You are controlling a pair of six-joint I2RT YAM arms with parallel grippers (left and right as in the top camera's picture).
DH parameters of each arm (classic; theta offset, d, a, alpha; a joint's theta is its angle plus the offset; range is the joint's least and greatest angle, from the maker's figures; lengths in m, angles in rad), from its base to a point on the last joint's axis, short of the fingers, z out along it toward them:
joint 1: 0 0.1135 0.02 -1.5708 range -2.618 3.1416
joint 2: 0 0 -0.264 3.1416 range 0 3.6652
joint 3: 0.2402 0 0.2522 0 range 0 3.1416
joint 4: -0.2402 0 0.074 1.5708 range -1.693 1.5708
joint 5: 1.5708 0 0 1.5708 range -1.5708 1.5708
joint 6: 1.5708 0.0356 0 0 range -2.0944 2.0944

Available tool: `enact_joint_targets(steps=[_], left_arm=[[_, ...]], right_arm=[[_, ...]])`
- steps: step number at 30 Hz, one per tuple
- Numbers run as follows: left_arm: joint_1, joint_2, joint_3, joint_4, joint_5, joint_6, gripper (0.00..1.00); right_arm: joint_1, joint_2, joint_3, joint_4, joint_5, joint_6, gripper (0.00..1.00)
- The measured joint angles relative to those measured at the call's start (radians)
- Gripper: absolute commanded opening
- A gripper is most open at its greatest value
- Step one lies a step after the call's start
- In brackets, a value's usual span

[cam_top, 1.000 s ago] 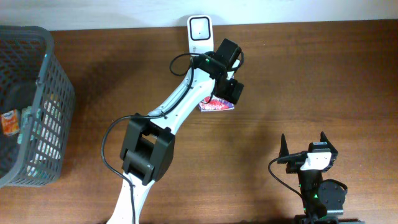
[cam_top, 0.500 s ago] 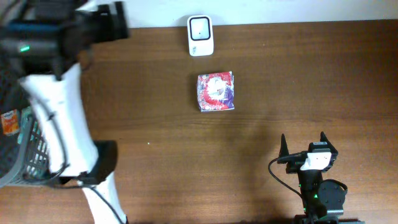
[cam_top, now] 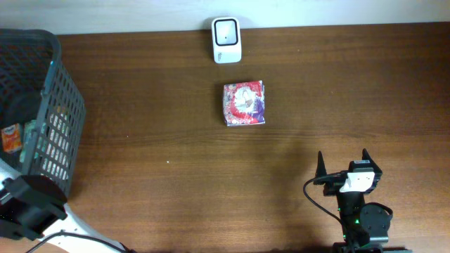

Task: Scan the item barcode
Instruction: 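Return the left gripper into the basket for the green wipes pack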

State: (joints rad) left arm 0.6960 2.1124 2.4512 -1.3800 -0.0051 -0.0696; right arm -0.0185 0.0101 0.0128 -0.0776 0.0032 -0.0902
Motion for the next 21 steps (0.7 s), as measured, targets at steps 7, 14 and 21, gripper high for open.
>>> enact_joint_targets(steps=[7, 14, 21], left_arm=[[0.008, 0.02, -0.461, 0.26, -0.003, 0.37, 0.89], [0.007, 0.022, -0.67, 0.508, -0.059, 0.497, 0.72], [-0.069, 0.022, -0.691, 0.56, -0.052, 0.569, 0.6]], right_arm=[[0.0, 0.0, 0.0, 0.0, 0.0, 0.0, 0.98], [0.0, 0.0, 0.0, 0.0, 0.0, 0.0, 0.98], [0.0, 0.0, 0.0, 0.0, 0.0, 0.0, 0.98]])
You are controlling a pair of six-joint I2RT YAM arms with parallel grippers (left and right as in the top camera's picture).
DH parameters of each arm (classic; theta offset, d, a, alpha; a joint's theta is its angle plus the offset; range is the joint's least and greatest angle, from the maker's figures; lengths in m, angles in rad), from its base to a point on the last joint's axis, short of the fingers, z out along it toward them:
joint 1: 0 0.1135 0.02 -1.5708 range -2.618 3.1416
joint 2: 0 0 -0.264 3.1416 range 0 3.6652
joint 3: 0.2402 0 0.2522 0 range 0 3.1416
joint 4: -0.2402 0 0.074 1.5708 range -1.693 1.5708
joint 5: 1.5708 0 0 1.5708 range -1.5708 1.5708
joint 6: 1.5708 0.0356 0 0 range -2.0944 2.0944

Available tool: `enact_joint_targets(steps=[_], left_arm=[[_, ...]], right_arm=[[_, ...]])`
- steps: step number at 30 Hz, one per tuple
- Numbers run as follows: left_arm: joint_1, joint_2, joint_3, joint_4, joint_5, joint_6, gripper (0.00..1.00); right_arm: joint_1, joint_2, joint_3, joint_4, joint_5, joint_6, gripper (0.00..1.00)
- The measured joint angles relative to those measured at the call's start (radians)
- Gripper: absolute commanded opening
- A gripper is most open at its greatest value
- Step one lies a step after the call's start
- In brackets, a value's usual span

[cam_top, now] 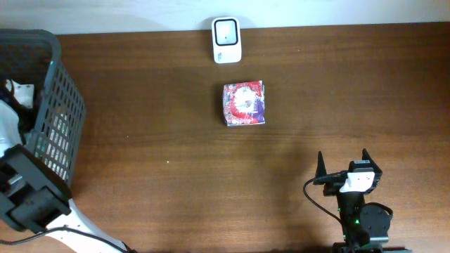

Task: Scan the item barcode
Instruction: 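Return the left gripper into the basket for the green wipes pack, then place the green wipes pack left of the red-purple package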

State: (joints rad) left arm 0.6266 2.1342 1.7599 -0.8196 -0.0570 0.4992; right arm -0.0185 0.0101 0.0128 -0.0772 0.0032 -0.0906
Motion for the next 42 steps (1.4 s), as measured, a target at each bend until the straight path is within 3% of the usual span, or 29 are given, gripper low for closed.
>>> enact_joint_targets(steps=[2, 3, 6, 8, 12, 15, 17, 19, 24, 26, 28, 30, 35, 40, 42], left_arm=[[-0.003, 0.002, -0.035, 0.007, -0.027, 0.003, 0.61], [-0.003, 0.009, -0.041, 0.01, -0.055, 0.006, 0.57], [-0.002, 0.045, -0.048, 0.032, -0.117, 0.011, 0.18], [-0.002, 0.046, -0.048, 0.036, -0.134, 0.015, 0.01], [-0.002, 0.033, -0.047, 0.026, -0.137, -0.038, 0.0], [-0.002, -0.072, -0.022, 0.018, -0.13, -0.215, 0.0], [-0.002, -0.272, 0.025, 0.075, -0.08, -0.344, 0.0], [-0.001, -0.444, 0.051, 0.132, 0.037, -0.433, 0.0], [-0.021, -0.644, 0.061, 0.295, 0.457, -0.917, 0.0], [-0.095, -0.64, 0.06, 0.28, 0.57, -0.986, 0.0], [-0.251, -0.636, 0.058, 0.216, 0.647, -1.02, 0.0], [-0.4, -0.623, 0.061, 0.122, 0.631, -1.02, 0.0], [-0.769, -0.412, 0.06, -0.097, 0.248, -0.925, 0.0], [-0.909, -0.122, 0.057, -0.1, 0.127, -0.91, 0.05], [-0.94, -0.032, 0.057, -0.076, 0.11, -0.91, 0.18]], right_arm=[[0.0, 0.0, 0.0, 0.0, 0.0, 0.001, 0.98], [0.0, 0.0, 0.0, 0.0, 0.0, 0.001, 0.98], [0.0, 0.0, 0.0, 0.0, 0.0, 0.0, 0.98], [0.0, 0.0, 0.0, 0.0, 0.0, 0.0, 0.98], [0.0, 0.0, 0.0, 0.0, 0.0, 0.0, 0.98], [0.0, 0.0, 0.0, 0.0, 0.0, 0.0, 0.98], [0.0, 0.0, 0.0, 0.0, 0.0, 0.0, 0.98], [0.0, 0.0, 0.0, 0.0, 0.0, 0.0, 0.98], [0.0, 0.0, 0.0, 0.0, 0.0, 0.001, 0.98], [0.0, 0.0, 0.0, 0.0, 0.0, 0.0, 0.98], [0.0, 0.0, 0.0, 0.0, 0.0, 0.0, 0.98], [0.0, 0.0, 0.0, 0.0, 0.0, 0.0, 0.98], [0.0, 0.0, 0.0, 0.0, 0.0, 0.0, 0.98], [0.0, 0.0, 0.0, 0.0, 0.0, 0.0, 0.98], [0.0, 0.0, 0.0, 0.0, 0.0, 0.0, 0.98]])
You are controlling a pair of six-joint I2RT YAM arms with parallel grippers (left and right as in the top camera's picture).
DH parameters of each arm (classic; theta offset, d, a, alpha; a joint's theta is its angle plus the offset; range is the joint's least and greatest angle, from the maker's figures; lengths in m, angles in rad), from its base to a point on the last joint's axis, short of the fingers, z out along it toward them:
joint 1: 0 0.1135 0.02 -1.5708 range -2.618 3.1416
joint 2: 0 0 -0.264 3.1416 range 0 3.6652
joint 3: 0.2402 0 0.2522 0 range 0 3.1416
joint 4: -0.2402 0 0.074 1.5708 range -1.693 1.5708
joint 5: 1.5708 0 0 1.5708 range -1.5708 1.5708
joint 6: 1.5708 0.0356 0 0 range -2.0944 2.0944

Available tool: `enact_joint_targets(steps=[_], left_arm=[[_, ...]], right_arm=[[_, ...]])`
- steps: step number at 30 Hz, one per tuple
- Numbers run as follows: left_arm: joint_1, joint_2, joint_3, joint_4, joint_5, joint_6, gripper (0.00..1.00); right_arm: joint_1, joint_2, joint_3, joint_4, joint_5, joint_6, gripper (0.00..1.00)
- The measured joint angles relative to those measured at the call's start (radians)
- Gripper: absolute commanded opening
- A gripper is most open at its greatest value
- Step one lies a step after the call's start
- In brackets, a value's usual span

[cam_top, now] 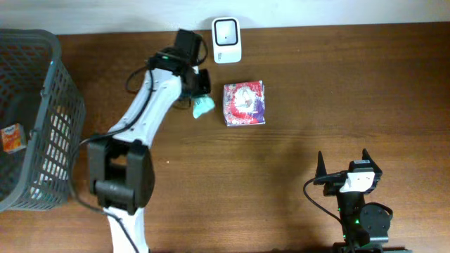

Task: Scan the item barcode
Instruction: 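Place the green wipes pack left of the red-purple package, then grasp the orange Kleenex tissue pack in the basket with the left gripper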

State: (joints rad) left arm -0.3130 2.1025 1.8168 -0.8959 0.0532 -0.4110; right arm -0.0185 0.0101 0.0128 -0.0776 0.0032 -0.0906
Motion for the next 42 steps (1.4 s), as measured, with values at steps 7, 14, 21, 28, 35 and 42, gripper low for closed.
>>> enact_joint_targets(steps=[7, 14, 21, 28, 35, 42], left_arm=[[-0.035, 0.103, 0.0, 0.003, -0.152, 0.08, 0.45], [-0.033, 0.103, 0.047, -0.033, -0.083, 0.186, 0.39], [0.123, -0.106, 0.473, -0.072, -0.093, 0.198, 1.0], [0.623, -0.274, 0.499, -0.049, -0.557, 0.299, 1.0], [0.913, -0.243, 0.025, 0.071, -0.451, 0.535, 0.85], [0.929, -0.16, -0.156, 0.247, -0.368, 0.679, 0.75]], right_arm=[[0.0, 0.0, 0.0, 0.0, 0.0, 0.0, 0.98], [0.0, 0.0, 0.0, 0.0, 0.0, 0.0, 0.98], [0.0, 0.0, 0.0, 0.0, 0.0, 0.001, 0.98], [0.0, 0.0, 0.0, 0.001, 0.0, 0.0, 0.98], [0.0, 0.0, 0.0, 0.0, 0.0, 0.0, 0.98], [0.0, 0.0, 0.0, 0.0, 0.0, 0.001, 0.98]])
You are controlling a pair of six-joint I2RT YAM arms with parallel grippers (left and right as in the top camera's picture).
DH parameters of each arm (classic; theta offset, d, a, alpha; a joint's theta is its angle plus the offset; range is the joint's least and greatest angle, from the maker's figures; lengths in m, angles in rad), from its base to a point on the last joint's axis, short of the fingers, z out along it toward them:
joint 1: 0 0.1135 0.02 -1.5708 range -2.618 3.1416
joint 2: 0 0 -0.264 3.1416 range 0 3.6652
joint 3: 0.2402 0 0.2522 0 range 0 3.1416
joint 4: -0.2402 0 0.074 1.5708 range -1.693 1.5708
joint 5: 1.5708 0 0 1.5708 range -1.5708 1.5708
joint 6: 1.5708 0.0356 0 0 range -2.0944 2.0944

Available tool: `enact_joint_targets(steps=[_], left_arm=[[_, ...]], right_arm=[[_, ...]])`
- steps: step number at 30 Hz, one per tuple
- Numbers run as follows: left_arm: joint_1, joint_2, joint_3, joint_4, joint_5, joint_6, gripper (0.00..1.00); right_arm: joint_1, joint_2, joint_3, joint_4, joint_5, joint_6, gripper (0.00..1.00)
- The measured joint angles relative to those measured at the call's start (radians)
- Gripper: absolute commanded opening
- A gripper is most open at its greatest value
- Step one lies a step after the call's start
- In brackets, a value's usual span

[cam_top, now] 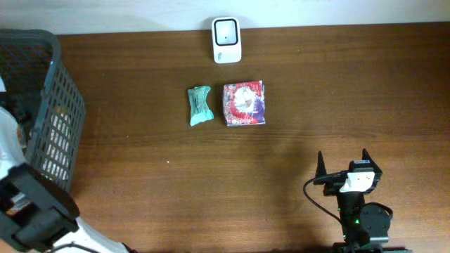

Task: Scan the item barcode
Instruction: 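Grasp the orange Kleenex tissue pack in the basket with the left gripper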

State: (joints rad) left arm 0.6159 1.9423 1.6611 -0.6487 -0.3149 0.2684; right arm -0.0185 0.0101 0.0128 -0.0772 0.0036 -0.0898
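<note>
The white barcode scanner stands at the table's far edge. In front of it lies a red patterned packet, with a small teal packet just to its left, both flat on the wood. My left arm reaches up along the left edge into the grey basket. Its gripper is a dark shape behind the basket wall, and its jaws cannot be made out. My right gripper rests at the near right, open and empty, far from both packets.
The grey mesh basket fills the far left corner, and what it holds is mostly hidden by its wall and my arm. The left arm's black base sits at the near left. The right arm's base sits at the near edge.
The teal packet was in my left gripper beside the scanner; it now lies on the table left of the red packet. The left arm has gone back to the basket. The right arm is unchanged.
Only the red packet lay before the scanner, with my left arm low at the near left. Then the arm was reaching into the basket. Then it held a teal packet just left of the scanner. Now that packet lies released beside the red one.
</note>
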Motion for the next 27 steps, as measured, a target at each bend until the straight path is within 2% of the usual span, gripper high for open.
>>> enact_joint_targets(steps=[4, 8, 9, 10, 11, 14, 16, 17, 20, 22, 24, 26, 27], left_arm=[[0.0, 0.142, -0.009, 0.02, 0.006, 0.005, 0.75], [0.021, 0.167, -0.009, 0.058, 0.006, 0.006, 0.72], [0.033, 0.173, -0.009, 0.058, 0.005, 0.006, 0.72], [0.047, 0.179, -0.009, 0.059, 0.006, 0.006, 0.77], [0.056, 0.179, -0.009, 0.061, 0.011, 0.006, 0.76], [0.068, 0.19, -0.009, 0.068, 0.1, 0.009, 0.74], [0.068, 0.227, -0.009, 0.075, 0.127, 0.009, 0.66], [0.068, 0.241, -0.009, 0.09, 0.135, 0.01, 0.48], [0.068, 0.245, -0.009, 0.116, 0.14, 0.013, 0.49], [0.068, 0.246, -0.009, 0.116, 0.14, 0.013, 0.59], [0.068, 0.246, -0.009, 0.144, 0.118, 0.017, 0.52], [0.068, 0.246, -0.009, 0.168, 0.1, 0.02, 0.31], [0.068, 0.248, -0.009, 0.174, 0.097, 0.021, 0.27]], right_arm=[[0.0, 0.0, 0.0, 0.0, 0.0, 0.0, 0.98], [0.0, 0.0, 0.0, 0.0, 0.0, 0.0, 0.98], [0.0, 0.0, 0.0, 0.0, 0.0, 0.0, 0.98], [0.0, 0.0, 0.0, 0.0, 0.0, -0.001, 0.98], [0.0, 0.0, 0.0, 0.0, 0.0, 0.0, 0.98], [0.0, 0.0, 0.0, 0.0, 0.0, 0.0, 0.98], [0.0, 0.0, 0.0, 0.0, 0.0, -0.001, 0.98], [0.0, 0.0, 0.0, 0.0, 0.0, 0.0, 0.98], [0.0, 0.0, 0.0, 0.0, 0.0, 0.0, 0.98], [0.0, 0.0, 0.0, 0.0, 0.0, 0.0, 0.98], [0.0, 0.0, 0.0, 0.0, 0.0, 0.0, 0.98], [0.0, 0.0, 0.0, 0.0, 0.0, 0.0, 0.98], [0.0, 0.0, 0.0, 0.0, 0.0, 0.0, 0.98]])
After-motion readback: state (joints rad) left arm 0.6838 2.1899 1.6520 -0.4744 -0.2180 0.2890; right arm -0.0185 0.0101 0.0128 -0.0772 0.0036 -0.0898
